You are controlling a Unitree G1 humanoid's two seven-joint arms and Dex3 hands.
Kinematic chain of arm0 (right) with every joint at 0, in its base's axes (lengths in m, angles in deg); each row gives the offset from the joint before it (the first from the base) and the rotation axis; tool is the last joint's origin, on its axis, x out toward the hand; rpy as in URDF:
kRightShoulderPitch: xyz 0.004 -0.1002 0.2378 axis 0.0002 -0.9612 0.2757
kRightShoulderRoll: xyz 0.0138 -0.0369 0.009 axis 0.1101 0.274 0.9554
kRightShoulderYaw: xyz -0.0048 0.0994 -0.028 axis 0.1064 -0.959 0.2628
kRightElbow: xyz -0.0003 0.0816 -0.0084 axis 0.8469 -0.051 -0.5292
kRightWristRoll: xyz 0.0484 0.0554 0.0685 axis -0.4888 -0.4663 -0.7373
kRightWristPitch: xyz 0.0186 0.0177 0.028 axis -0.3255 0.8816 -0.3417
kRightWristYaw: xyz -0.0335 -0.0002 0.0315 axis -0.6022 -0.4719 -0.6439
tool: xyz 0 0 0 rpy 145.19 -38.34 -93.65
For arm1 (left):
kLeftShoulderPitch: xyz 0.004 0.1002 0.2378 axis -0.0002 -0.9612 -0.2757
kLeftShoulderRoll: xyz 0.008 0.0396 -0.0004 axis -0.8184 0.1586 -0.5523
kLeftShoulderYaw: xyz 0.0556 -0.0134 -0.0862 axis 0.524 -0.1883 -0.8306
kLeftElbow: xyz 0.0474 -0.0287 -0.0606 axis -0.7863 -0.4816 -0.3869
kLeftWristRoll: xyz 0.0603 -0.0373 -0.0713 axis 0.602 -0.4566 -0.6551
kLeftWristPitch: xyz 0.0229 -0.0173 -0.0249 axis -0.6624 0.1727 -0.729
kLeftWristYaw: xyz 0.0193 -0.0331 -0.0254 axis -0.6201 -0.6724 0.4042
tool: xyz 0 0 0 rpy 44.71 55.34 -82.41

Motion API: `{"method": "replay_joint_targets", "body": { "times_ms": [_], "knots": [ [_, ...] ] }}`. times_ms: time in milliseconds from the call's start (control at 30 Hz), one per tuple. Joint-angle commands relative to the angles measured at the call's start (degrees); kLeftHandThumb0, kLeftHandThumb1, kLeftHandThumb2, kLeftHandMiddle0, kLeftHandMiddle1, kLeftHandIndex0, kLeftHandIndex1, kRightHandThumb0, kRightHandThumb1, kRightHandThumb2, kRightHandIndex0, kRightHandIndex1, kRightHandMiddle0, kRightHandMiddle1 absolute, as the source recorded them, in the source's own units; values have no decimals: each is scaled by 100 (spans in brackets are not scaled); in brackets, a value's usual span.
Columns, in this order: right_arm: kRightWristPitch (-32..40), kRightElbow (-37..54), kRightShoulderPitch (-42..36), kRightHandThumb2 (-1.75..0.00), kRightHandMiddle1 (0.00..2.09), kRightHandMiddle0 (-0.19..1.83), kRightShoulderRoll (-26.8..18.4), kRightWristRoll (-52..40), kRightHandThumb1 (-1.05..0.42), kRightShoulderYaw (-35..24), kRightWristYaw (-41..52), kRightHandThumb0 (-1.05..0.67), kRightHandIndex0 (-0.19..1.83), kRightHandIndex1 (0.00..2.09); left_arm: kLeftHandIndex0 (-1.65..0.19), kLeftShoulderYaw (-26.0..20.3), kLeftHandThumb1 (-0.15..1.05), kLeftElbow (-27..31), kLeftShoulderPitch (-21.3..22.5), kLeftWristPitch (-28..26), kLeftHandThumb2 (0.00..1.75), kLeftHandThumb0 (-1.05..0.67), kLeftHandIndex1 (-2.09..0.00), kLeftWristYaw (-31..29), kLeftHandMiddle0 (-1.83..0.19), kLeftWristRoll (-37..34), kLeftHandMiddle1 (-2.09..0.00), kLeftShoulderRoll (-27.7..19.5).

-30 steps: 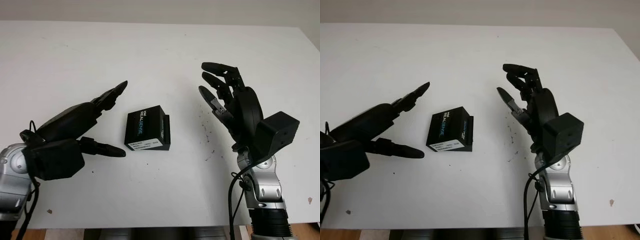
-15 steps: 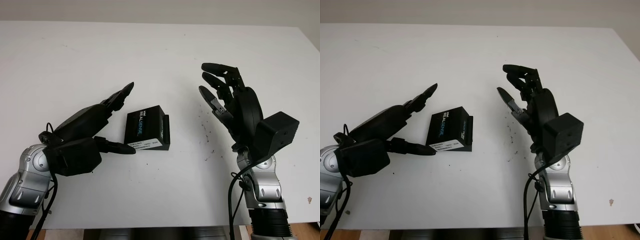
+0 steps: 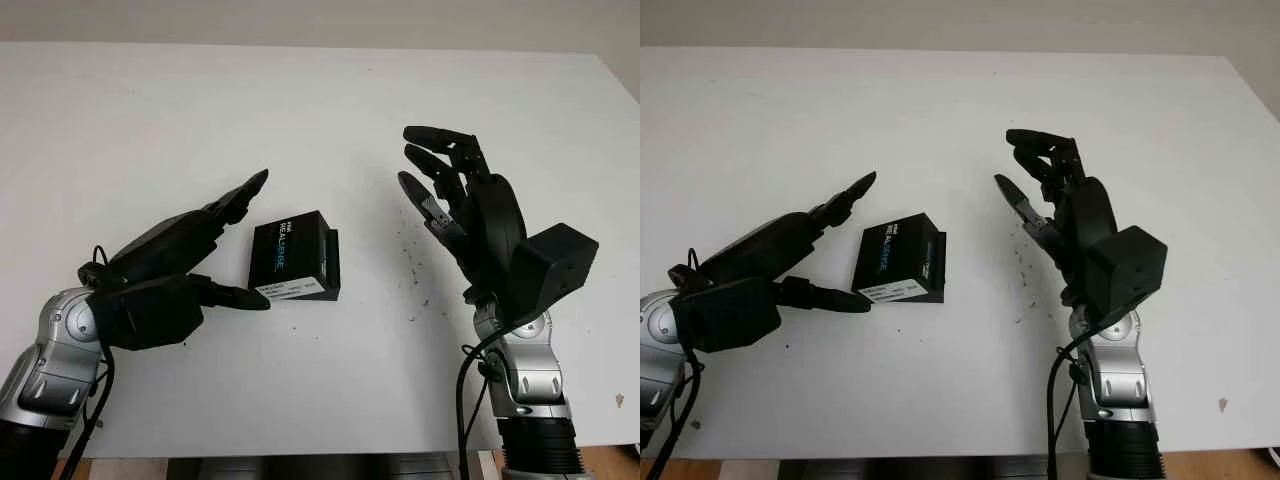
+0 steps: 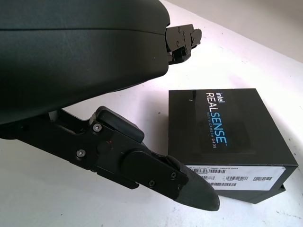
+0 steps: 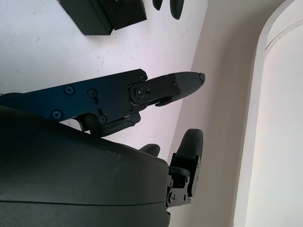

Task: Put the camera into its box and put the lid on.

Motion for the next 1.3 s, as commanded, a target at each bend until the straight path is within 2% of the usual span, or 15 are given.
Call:
{"method": "replay_joint_targets", "body": {
  "times_ms": [0,500,1100,1133,1167,1200,1267],
  "knots": [
    [-41,11,-50,-12,114,-3,-8,3,-105,-8,-4,-56,3,67,13,32,88,10,107,-19,5,-75,-6,-17,5,-34,-7,24],
    [-49,8,-50,-11,114,-2,11,-16,-105,-10,-17,-56,4,66,4,163,85,-240,264,132,5,-67,-10,117,-5,-7,-12,225],
    [19,44,-22,-12,112,-3,44,-86,-105,-5,-17,-55,4,65,-2,263,83,-266,314,176,5,-62,-14,141,-11,281,-19,185],
    [25,50,-22,-12,113,-3,44,-85,-105,-3,-17,-55,4,65,-3,265,82,-280,310,200,5,-61,-14,135,-10,275,-24,178],
    [19,51,-23,-12,113,-3,43,-81,-105,-1,-16,-55,3,64,-4,265,81,-290,297,218,5,-59,-17,137,-1,270,-45,177],
    [16,52,-23,-12,113,-3,42,-77,-105,1,-16,-55,3,64,-5,264,81,-298,287,231,5,-58,-19,139,4,267,-57,177],
    [0,61,-29,-12,114,-3,34,-63,-105,7,-10,-55,3,64,-8,244,79,-314,259,275,5,-56,-23,176,7,229,-73,212]
  ]
}}
